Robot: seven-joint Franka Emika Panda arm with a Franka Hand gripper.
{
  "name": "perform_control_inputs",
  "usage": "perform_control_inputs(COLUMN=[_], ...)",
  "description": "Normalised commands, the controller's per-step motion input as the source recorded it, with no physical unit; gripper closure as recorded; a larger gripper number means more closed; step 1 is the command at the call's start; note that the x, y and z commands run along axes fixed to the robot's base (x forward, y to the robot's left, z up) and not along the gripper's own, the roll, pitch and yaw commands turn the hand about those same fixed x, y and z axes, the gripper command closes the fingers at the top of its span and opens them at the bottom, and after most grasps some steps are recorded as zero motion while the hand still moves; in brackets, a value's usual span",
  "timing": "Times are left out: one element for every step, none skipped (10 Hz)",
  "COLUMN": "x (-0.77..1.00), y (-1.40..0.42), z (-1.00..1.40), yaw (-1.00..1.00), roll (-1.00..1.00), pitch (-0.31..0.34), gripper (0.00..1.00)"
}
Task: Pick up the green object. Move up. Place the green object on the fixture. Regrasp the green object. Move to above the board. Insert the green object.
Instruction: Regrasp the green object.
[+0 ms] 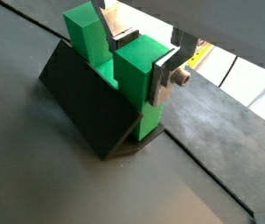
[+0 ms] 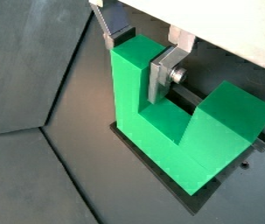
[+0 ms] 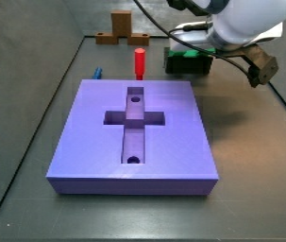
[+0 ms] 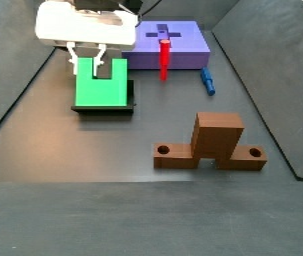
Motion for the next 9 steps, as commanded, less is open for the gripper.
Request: perform_control_inputs(x=[0.00,0.00,0.00,0.00,0.00,0.00,0.00,0.00,0.00], y=[0.00,0.00,0.00,0.00,0.00,0.00,0.00,0.00,0.00], z=[0.00,0.00,0.00,0.00,0.00,0.00,0.00,0.00,0.00], yaw=[0.00,0.00,0.00,0.00,0.00,0.00,0.00,0.00,0.00], roll=[0.00,0.00,0.00,0.00,0.00,0.00,0.00,0.00,0.00], pitch=[0.000,0.000,0.000,0.000,0.000,0.000,0.000,0.000,0.000], gripper=[1.00,1.00,1.00,1.00,1.00,1.00,1.00,1.00,1.00])
